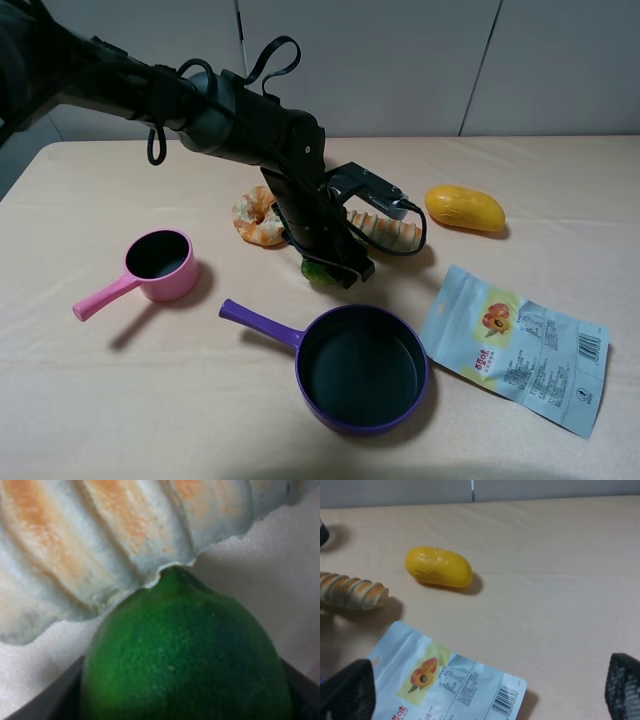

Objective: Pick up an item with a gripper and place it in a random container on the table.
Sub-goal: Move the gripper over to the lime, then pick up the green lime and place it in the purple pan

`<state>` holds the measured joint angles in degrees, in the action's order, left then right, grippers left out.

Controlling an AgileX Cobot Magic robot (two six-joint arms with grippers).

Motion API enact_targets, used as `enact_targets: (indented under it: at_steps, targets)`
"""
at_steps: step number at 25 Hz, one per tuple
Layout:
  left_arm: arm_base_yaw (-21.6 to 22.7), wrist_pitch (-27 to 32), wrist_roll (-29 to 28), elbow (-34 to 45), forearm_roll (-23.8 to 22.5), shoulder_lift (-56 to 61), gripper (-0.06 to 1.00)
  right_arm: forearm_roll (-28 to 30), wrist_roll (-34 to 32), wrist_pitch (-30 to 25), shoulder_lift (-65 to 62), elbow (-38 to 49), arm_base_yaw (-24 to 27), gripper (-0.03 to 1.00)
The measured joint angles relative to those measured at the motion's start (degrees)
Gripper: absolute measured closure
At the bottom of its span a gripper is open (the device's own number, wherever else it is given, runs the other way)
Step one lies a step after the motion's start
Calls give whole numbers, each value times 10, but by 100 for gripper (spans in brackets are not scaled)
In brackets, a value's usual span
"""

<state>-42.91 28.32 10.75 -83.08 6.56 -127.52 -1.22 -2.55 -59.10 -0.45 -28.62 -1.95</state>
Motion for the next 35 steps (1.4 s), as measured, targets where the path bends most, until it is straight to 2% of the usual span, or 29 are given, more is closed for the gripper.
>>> enact_targets:
  at_steps: [16,23,35]
  targets:
    - [0,2,0,0,-4,1,30,0,0,0,0,0,0,27]
    - [0,26,0,0,-6,44,30,0,0,0,0,0,0,27]
    - [0,104,0,0,-9,104,30,-1,0,0,0,0,0,27]
